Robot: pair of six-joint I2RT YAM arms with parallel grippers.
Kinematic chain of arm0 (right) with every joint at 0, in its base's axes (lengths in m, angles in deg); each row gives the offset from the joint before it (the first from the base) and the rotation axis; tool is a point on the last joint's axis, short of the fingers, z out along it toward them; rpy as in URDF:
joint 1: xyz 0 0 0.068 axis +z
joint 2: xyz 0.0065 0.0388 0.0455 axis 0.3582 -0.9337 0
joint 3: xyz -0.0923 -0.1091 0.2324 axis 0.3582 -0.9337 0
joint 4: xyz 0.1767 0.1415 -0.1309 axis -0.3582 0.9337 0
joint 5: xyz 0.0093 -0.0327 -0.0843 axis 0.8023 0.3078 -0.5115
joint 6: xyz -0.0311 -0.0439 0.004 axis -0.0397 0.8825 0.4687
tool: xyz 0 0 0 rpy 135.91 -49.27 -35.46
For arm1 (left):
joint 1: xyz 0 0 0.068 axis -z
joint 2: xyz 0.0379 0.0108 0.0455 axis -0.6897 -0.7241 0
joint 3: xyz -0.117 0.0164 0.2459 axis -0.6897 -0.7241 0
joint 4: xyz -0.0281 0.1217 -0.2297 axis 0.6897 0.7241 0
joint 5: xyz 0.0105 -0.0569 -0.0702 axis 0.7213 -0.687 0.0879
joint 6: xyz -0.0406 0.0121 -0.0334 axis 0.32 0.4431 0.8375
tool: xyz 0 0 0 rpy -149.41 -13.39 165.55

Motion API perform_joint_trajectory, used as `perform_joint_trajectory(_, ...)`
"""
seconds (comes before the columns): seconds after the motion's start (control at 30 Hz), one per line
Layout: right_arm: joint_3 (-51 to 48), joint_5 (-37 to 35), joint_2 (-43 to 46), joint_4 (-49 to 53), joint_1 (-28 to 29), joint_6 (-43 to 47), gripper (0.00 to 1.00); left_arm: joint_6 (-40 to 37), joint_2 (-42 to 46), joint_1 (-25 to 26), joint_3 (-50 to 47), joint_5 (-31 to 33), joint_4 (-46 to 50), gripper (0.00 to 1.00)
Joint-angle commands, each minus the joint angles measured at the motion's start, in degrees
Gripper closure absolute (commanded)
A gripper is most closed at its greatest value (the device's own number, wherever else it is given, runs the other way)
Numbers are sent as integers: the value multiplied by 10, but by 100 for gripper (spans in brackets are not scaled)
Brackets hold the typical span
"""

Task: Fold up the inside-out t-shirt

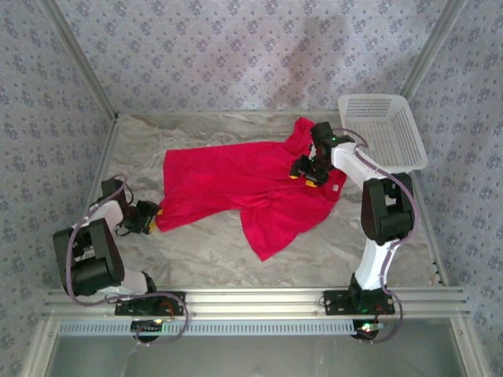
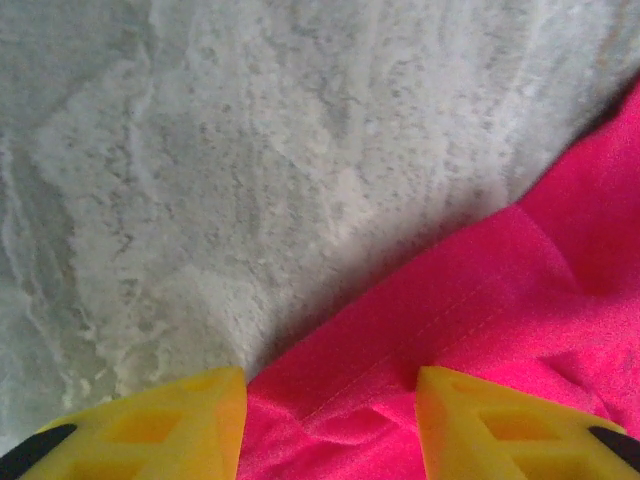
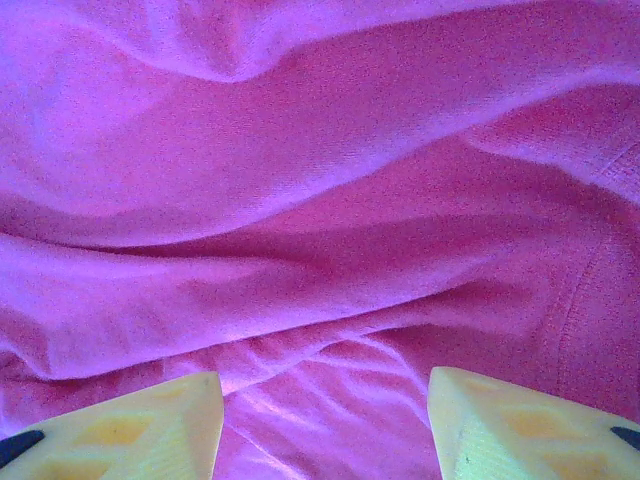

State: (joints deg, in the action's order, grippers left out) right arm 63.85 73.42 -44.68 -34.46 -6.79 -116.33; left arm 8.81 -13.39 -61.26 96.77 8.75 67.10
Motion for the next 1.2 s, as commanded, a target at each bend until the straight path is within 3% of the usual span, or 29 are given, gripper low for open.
perform_joint_trajectory(0.0, 0, 16, 25, 24, 2, 6, 41, 6, -29, -4, -20, -7, -33, 63)
perform_joint_trajectory(0.13, -29, 11, 68, 54, 11, 17, 41, 3, -56, -4, -16, -24, -45, 98)
perform_joint_trajectory(0.4, -208, 16, 171, 51, 109, -19, 41, -4, 9, -4, 85, 0, 43, 100)
perform_joint_trajectory(0.57, -287, 46, 145, -51, 137, -87, 39, 0, 25, -4, 169, 6, 80, 100)
perform_joint_trajectory(0.7, -273, 32, 93, -89, 135, -92, 40, -5, 8, -4, 261, 9, 116, 100)
perform_joint_trajectory(0.73, -264, 28, 80, -91, 131, -90, 44, -5, 5, -4, 277, 11, 120, 100)
perform_joint_trajectory(0.77, -254, 25, 66, -95, 121, -86, 56, -6, 1, -4, 294, 14, 124, 100)
perform_joint_trajectory(0.87, -209, 19, 36, -93, 78, -69, 100, -18, -12, -5, 338, 31, 142, 100)
perform_joint_trajectory(1.17, 7, 32, 105, 76, -36, 14, 100, -37, -28, -31, 412, 41, 174, 100)
